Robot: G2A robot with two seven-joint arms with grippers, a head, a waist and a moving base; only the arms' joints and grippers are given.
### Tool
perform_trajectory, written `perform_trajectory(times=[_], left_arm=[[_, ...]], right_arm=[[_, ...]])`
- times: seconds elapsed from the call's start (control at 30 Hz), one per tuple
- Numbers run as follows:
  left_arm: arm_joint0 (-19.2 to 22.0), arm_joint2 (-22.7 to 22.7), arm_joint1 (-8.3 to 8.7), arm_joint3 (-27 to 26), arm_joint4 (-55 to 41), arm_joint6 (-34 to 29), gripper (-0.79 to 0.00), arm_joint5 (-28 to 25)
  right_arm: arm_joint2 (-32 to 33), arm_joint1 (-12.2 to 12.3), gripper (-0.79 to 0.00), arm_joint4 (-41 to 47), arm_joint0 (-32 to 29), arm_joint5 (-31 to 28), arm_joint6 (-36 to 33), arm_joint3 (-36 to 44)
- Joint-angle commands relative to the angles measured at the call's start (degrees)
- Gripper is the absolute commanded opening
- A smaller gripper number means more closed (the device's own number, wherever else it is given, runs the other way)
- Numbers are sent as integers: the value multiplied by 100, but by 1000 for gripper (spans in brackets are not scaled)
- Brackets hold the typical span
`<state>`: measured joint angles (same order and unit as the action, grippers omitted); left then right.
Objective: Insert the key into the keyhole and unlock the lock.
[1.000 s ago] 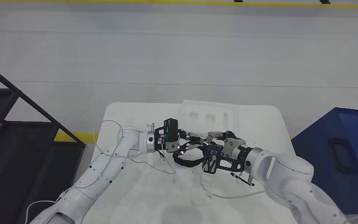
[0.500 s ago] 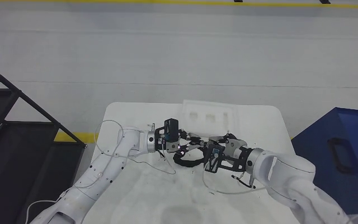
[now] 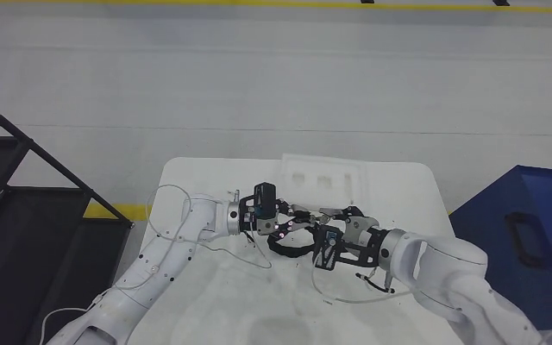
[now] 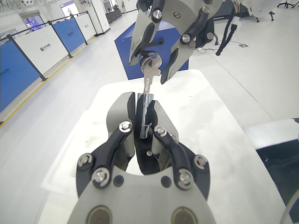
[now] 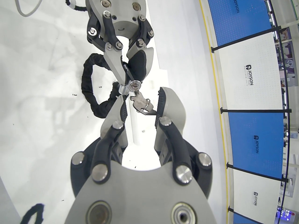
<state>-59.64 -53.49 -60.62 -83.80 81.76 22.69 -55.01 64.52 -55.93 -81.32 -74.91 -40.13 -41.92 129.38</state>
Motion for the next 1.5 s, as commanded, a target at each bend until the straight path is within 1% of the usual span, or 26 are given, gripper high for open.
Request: perform_trajectory(times=[0.0, 0.03, 0.07, 0.1, 0.13, 0.3, 0.47, 0.7, 0.83, 1.0, 1.03, 1.07, 1.1, 1.27, 1.47], left_arm=[[-1, 8, -3, 1, 8, 2, -785, -2], [1, 10, -5, 3, 9, 3, -785, -2], [2, 11, -6, 5, 11, 5, -785, -1], [5, 12, -8, 3, 18, 7, -785, 1], [5, 14, -9, 3, 19, 17, -785, 0], [5, 16, -14, 4, 50, 45, -785, 5], [1, 11, -15, -4, 81, 67, -785, 12], [-9, 15, -17, -35, 162, 115, -785, 33], [-8, 28, -18, -80, 265, 195, -785, 51], [-11, 40, -16, -85, 380, 281, -785, 72], [-10, 43, -16, -76, 398, 286, -785, 78], [-9, 44, -16, -61, 410, 279, -785, 84], [-8, 46, -17, -50, 418, 279, -785, 87], [-39, 45, -10, 76, 560, 45, -785, 223], [-65, 101, -28, 349, 628, -356, -785, 415]], right_arm=[[9, -1, -573, 53, -14, 9, 49, -12], [18, 0, -603, 74, -15, 2, 69, -23], [31, -1, -680, 101, -17, 21, 89, -33], [41, -2, -702, 120, -21, 42, 101, -42], [50, -2, -785, 135, -22, 56, 107, -50], [80, -9, -785, 352, -35, 115, 177, -125], [167, -21, -785, 1014, -84, 292, 159, -244], [308, -44, -785, 2052, -82, 786, -68, -348], [323, -65, -785, 2717, -69, 1207, -324, -429], [432, -85, -785, 3531, 15, 1566, -409, -636], [456, -85, -557, 3672, 14, 1580, -397, -674], [485, -82, -108, 3761, 18, 1579, -427, -707], [514, -77, 0, 3809, 24, 1567, -453, -723], [668, -54, 0, 4105, -24, 1479, -447, -829], [1063, -11, 0, 4483, -254, 1354, -158, -952]])
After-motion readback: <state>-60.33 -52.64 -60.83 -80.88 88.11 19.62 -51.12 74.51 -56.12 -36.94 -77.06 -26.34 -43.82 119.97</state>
